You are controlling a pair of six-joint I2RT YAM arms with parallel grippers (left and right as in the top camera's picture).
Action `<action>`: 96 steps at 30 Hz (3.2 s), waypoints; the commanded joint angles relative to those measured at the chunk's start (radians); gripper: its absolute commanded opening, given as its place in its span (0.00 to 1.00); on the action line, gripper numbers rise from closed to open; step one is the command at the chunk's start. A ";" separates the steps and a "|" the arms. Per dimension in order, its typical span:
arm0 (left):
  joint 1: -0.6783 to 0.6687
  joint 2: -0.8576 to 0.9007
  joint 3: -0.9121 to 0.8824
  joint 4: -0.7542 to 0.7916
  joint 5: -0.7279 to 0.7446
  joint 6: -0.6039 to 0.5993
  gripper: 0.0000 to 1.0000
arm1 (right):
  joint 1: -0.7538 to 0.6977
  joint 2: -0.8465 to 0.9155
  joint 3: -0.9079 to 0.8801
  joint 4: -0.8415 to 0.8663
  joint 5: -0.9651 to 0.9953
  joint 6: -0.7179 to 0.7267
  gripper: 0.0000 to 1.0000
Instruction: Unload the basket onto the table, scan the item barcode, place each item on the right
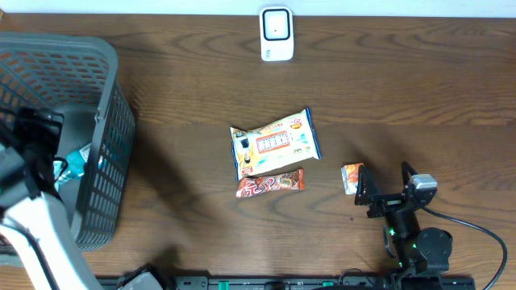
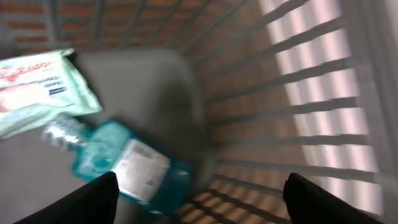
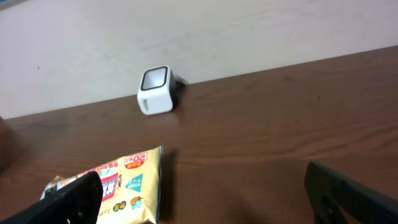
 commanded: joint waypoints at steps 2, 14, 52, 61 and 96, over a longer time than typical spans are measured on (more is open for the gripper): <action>0.003 0.110 0.017 -0.084 -0.080 -0.112 0.99 | 0.011 -0.004 -0.002 -0.004 0.004 0.005 0.99; -0.004 0.347 0.017 -0.233 -0.126 -0.725 0.98 | 0.011 -0.004 -0.002 -0.004 0.004 0.005 0.99; -0.117 0.693 0.017 0.071 -0.117 -0.711 0.47 | 0.011 -0.004 -0.002 -0.004 0.004 0.005 0.99; -0.114 0.692 0.017 0.106 -0.077 -0.607 0.39 | 0.011 -0.004 -0.002 -0.004 0.004 0.005 0.99; -0.116 -0.066 0.026 0.161 -0.066 -0.395 0.13 | 0.011 -0.004 -0.002 -0.004 0.004 0.005 0.99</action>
